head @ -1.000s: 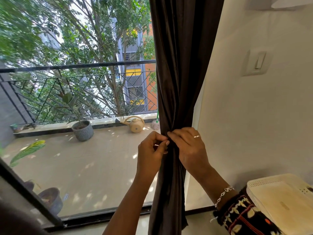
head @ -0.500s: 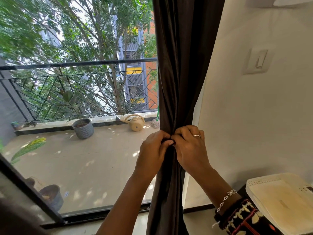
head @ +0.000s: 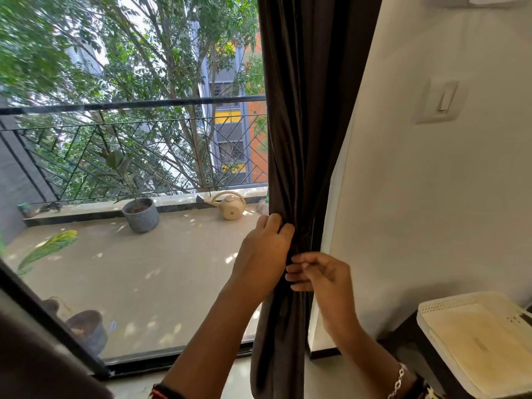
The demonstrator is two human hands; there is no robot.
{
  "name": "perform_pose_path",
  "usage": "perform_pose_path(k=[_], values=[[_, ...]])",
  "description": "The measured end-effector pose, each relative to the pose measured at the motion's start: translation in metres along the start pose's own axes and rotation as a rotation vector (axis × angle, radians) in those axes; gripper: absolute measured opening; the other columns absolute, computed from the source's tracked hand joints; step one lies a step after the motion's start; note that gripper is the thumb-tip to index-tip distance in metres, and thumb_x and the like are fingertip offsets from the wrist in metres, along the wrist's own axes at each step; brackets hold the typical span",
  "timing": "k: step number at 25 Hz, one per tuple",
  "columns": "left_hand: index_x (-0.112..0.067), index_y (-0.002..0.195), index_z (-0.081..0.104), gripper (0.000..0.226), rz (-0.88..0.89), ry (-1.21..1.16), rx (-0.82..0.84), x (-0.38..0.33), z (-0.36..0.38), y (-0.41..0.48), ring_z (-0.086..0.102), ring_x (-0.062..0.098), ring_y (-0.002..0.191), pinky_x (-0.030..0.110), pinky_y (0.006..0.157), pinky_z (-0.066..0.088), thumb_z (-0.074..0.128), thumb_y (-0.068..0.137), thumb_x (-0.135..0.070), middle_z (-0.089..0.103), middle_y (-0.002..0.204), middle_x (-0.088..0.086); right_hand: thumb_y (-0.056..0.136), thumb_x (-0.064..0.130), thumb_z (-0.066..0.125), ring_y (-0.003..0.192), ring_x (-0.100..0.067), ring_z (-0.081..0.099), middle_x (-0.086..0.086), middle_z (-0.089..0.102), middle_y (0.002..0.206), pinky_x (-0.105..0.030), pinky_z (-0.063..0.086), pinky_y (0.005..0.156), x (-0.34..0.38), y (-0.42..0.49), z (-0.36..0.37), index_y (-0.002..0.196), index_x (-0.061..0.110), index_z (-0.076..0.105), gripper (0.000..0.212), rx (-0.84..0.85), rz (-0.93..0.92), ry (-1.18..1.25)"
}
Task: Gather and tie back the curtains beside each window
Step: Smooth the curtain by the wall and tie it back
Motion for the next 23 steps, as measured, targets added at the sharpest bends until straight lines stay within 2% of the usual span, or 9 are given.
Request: perform_pose_path(k=[2,5,9,11,13,16,18,20,23], values=[[-0.007,0.119,0.053,0.03,-0.008,0.013,0.014,0.0,0.0,0.001,0.043,0.029,0.114,0.037,0.079,0.047,0.044,0.091,-0.009,0.049,0.118,0.012,0.093,-0.004,0.043,0.08,-0.022,0.07,-0.011,0.072,0.087,-0.026,0.057,0.068,-0.008,0.004,0.001,0.095,0.004,0.068,0.026,0.013,0.135,0.101],[-0.011,0.119,0.053,0.029,-0.029,-0.032,0.044,0.005,0.002,0.004,0.04,0.025,0.114,0.035,0.082,0.044,0.043,0.092,-0.012,0.048,0.12,0.008,0.093,0.005,0.046,0.087,-0.022,0.07,-0.013,0.071,0.094,-0.029,0.058,0.074,-0.001,0.011,0.004,0.098,0.004,0.067,0.022,0.062,0.202,0.281],[-0.01,0.11,0.06,0.024,-0.023,-0.136,0.013,0.006,0.003,0.004,0.043,0.023,0.106,0.026,0.078,0.039,0.045,0.092,-0.014,0.052,0.114,0.008,0.08,0.022,0.06,0.074,-0.018,0.07,-0.008,0.073,0.081,-0.024,0.056,0.065,0.004,0.012,0.009,0.088,0.007,0.068,0.019,0.095,0.209,0.326],[-0.007,0.103,0.064,0.02,-0.034,-0.265,-0.05,0.006,0.0,0.002,0.049,0.023,0.101,0.027,0.077,0.041,0.049,0.09,-0.011,0.057,0.107,0.009,0.081,0.017,0.062,0.067,-0.015,0.069,-0.004,0.071,0.071,-0.022,0.055,0.061,0.005,0.015,0.006,0.084,0.006,0.067,0.012,0.056,0.189,0.256],[-0.005,0.096,0.066,0.015,-0.101,-0.508,-0.142,0.01,-0.002,-0.002,0.057,0.02,0.091,0.029,0.076,0.047,0.057,0.085,-0.003,0.064,0.095,0.006,0.083,0.009,0.062,0.06,-0.012,0.066,-0.001,0.069,0.063,-0.02,0.054,0.058,0.006,0.018,0.0,0.079,0.006,0.065,0.005,0.008,0.172,0.213],[-0.005,0.083,0.066,0.015,-0.248,-0.805,-0.296,0.021,-0.003,-0.01,0.06,0.012,0.072,0.028,0.061,0.054,0.062,0.078,0.009,0.061,0.077,-0.004,0.083,0.004,0.061,0.054,-0.01,0.063,-0.001,0.066,0.057,-0.019,0.053,0.055,0.005,0.02,-0.004,0.072,0.008,0.062,0.012,-0.001,0.148,0.204],[-0.005,0.077,0.066,0.018,-0.311,-0.904,-0.359,0.024,0.0,-0.012,0.059,0.011,0.068,0.022,0.053,0.053,0.062,0.076,0.013,0.057,0.075,0.0,0.083,0.002,0.061,0.051,-0.01,0.062,-0.001,0.066,0.055,-0.018,0.053,0.053,0.005,0.021,-0.005,0.07,0.008,0.062,0.015,0.012,0.135,0.193],[-0.003,0.077,0.066,0.017,-0.345,-0.96,-0.392,0.026,0.001,-0.009,0.06,0.013,0.066,0.016,0.053,0.053,0.061,0.077,0.014,0.058,0.074,0.004,0.083,0.0,0.06,0.049,-0.009,0.061,-0.001,0.065,0.054,-0.018,0.052,0.052,0.007,0.023,-0.01,0.069,0.008,0.061,0.017,0.01,0.115,0.183],[-0.003,0.077,0.066,0.019,-0.402,-1.034,-0.467,0.039,0.001,-0.005,0.061,0.015,0.061,0.02,0.053,0.055,0.06,0.076,0.016,0.059,0.071,0.001,0.084,-0.001,0.057,0.048,-0.008,0.058,0.001,0.063,0.052,-0.017,0.05,0.051,0.009,0.028,-0.023,0.07,0.007,0.061,0.017,-0.017,0.08,0.174]])
Point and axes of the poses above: each hand's wrist, its own y-axis towards the middle knuckle, its own z-axis out of the palm, x = y × z, the point moved 6 cm from there along y, towards the middle knuckle
